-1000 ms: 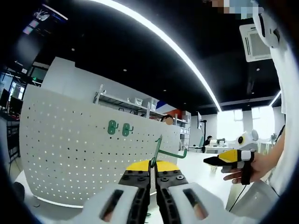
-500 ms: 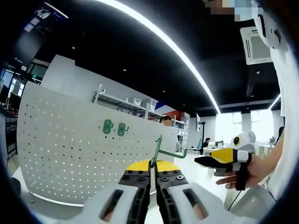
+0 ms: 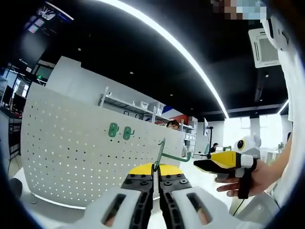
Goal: Insert the hook assembly into the mounting plate slot until the hook locks in place.
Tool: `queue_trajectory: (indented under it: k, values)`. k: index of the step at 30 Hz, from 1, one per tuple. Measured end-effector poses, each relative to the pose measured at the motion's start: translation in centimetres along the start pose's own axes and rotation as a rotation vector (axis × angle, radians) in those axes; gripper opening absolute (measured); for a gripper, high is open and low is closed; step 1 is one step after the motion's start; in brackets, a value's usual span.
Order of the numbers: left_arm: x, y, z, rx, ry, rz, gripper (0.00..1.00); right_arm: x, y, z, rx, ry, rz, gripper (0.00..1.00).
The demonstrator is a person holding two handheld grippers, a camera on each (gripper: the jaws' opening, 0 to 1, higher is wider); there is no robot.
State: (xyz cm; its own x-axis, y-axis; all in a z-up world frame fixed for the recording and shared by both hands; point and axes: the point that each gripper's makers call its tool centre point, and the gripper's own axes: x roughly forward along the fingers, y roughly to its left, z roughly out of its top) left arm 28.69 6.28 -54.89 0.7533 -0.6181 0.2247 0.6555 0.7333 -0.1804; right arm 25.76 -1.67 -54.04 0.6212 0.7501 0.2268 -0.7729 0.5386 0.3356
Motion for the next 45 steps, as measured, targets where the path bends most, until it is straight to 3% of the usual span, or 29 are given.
queue_trajectory:
  k: [11, 24, 45]
  values:
    - [0.8, -1.0, -0.2, 0.020, 0.013, 0.019, 0.01, 1.2, 1.1, 0.1, 0.004, -0.006, 0.036, 0.24]
    - [1.3, -2.0, -0.4, 0.021, 0.026, -0.003, 0.01, 2.6, 1.3, 0.4, 0.008, -0.023, 0.043, 0.17]
    - [1.7, -2.7, 0.1, 0.031, 0.031, -0.018, 0.02, 3.9, 1.3, -0.2, -0.022, -0.012, 0.020, 0.06]
